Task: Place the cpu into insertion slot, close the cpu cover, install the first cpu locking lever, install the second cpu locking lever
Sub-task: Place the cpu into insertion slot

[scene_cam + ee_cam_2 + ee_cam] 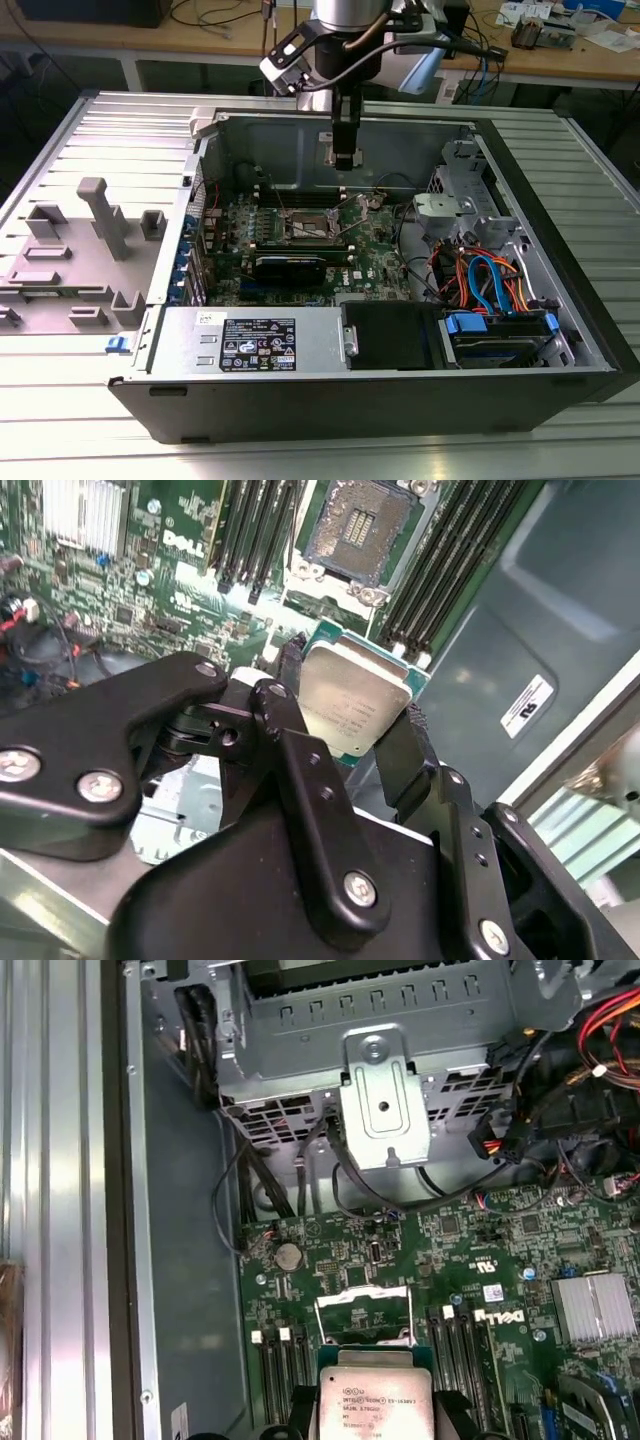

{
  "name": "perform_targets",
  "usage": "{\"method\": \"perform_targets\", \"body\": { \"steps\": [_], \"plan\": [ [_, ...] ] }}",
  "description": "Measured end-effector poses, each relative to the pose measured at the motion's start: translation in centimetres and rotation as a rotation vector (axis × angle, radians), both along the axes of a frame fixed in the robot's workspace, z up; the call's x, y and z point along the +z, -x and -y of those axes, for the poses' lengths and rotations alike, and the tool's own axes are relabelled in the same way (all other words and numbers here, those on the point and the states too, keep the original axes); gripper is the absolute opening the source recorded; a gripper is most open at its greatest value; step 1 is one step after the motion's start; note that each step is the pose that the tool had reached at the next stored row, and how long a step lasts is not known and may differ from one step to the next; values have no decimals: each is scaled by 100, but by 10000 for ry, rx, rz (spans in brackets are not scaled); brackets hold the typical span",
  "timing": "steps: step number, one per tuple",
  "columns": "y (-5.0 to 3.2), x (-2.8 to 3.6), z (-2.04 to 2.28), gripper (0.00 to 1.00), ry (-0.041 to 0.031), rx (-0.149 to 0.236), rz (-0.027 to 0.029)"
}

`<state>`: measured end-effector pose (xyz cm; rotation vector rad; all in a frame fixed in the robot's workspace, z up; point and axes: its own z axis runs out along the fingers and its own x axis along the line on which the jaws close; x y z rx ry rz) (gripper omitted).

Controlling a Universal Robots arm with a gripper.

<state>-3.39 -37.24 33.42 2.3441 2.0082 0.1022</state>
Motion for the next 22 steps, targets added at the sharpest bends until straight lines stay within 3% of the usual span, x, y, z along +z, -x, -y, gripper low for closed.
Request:
{"method": "perform_targets", "body": {
  "steps": [2,4,6,22],
  "plan": [
    [14,-7,12,54,-18,2,2],
    [21,-17,13,54,-17,597,0],
    [39,-25,14,54,-16,850,-1],
    [77,-28,13,54,-16,872,-1]
  ]
}}
